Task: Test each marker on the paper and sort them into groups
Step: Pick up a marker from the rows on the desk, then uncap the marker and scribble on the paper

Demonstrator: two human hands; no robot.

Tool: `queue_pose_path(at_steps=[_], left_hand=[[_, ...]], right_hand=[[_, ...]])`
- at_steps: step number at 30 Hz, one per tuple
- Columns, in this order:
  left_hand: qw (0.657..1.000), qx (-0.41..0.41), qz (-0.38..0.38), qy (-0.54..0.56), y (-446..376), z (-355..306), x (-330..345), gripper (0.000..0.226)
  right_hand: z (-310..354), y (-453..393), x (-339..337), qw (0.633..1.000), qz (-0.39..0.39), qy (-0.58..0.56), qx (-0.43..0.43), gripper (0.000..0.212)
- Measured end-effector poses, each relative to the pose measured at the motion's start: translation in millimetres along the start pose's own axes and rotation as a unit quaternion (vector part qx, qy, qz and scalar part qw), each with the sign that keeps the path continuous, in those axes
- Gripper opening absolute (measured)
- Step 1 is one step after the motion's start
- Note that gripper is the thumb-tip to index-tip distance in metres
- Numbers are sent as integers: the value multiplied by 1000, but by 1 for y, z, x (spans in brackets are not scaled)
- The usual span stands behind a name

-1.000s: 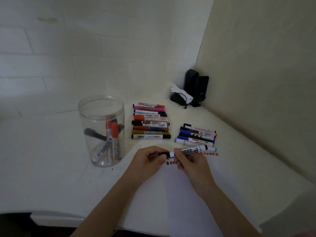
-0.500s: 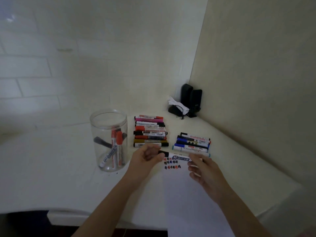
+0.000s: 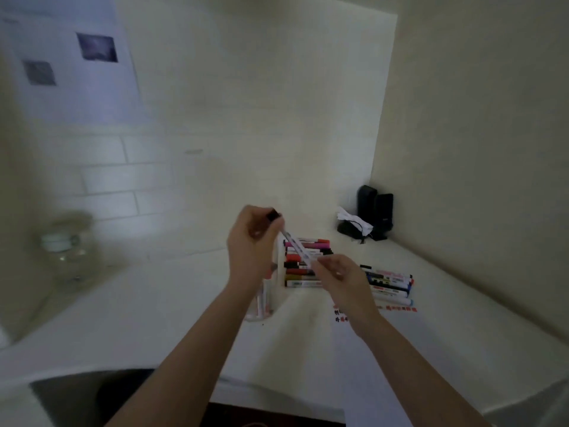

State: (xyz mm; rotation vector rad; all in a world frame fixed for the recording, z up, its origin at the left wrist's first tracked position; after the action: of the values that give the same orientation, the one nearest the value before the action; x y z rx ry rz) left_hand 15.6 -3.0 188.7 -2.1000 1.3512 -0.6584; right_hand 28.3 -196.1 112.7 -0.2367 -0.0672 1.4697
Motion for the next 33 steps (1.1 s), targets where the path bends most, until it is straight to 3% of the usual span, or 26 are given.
queue_pose_path(at_steps=[3,6,10,15,17,21,23,26,29,33], left_hand=[[997,16,-68,-18,-33,-18,-44,13],[992,28,-71,-102,-48,-15,-67,13],[969,9,55,-240,-41,13,-45,14],[893,11,190,-407,-36,38,-15,15],[872,34,210,-442,-37,37,-2,20],[909,138,216,-328,-12,13,51,16],[913,103,284,-276,19,31,85,10],[890,30,350,-292,65,97,108,15],[887,-40,333,-318,92,156,98,19],[903,-64,284,-316,97,181,92,4]], right_hand=[[-9,-7,1,1000,-15,15,10,8],[-31,-8,-2,998,-25,44,36,9],[-61,-5,-6,995,-23,68,76,10],[-85,-17,-26,990,-29,108,91,11],[-87,-25,-37,988,-41,121,85,11],[-92,-44,-51,983,-56,160,64,10],[-95,-52,-53,977,-55,199,50,8],[-102,-59,-54,963,-29,269,14,8],[-109,-65,-53,932,2,362,-29,23],[-101,-81,-28,889,48,443,-107,32]])
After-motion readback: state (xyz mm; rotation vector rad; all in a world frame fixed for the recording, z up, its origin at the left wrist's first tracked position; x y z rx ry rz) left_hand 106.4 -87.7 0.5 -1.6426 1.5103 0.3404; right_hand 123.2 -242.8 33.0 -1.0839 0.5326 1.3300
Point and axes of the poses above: each hand's wrist, its own y-axis away from the middle knuckle, its own x-axis out of the palm, z = x × y, the point moved 7 cm from there along -y, towards the middle knuckle, and after that the axes turned 4 degrees about x, right-handed, at the moved point
